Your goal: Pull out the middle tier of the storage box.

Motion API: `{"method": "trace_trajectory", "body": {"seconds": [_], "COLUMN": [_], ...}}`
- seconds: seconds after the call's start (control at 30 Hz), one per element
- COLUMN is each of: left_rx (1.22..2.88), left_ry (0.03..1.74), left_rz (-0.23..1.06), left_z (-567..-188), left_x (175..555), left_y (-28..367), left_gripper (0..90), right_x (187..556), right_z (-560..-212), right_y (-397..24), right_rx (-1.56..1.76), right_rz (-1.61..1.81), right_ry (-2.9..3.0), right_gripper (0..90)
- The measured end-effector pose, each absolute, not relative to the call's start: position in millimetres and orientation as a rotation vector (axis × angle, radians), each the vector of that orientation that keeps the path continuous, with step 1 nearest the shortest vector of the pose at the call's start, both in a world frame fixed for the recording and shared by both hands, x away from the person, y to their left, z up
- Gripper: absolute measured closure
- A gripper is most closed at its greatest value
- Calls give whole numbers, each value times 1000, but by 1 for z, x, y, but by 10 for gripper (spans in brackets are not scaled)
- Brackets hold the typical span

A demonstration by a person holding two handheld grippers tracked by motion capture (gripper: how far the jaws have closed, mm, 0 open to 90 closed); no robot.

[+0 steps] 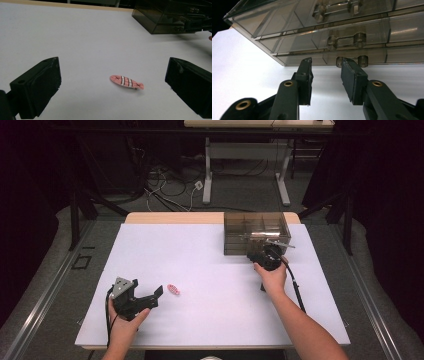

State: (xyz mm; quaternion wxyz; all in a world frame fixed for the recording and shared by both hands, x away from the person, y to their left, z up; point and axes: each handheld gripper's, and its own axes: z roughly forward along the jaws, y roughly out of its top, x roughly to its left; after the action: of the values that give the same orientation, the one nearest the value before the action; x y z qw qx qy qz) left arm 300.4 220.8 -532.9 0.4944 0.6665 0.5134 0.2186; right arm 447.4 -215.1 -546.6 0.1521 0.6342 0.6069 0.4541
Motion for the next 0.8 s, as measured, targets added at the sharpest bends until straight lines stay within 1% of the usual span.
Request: {"method": "trace_trajectory", "body": {"seconds": [0.8], "left_rx": [1622], "left_ry": [1246], "left_rz": [535], "left_z": [-534], "left_x": [301], "left_y": [222], "left_gripper": [5], "right_x": [454], "right_z": [-548], "right_y": [-218], "right_rx": [1949], "right_rz": [1388], "right_ry": [1657], "right_gripper": [705]}}
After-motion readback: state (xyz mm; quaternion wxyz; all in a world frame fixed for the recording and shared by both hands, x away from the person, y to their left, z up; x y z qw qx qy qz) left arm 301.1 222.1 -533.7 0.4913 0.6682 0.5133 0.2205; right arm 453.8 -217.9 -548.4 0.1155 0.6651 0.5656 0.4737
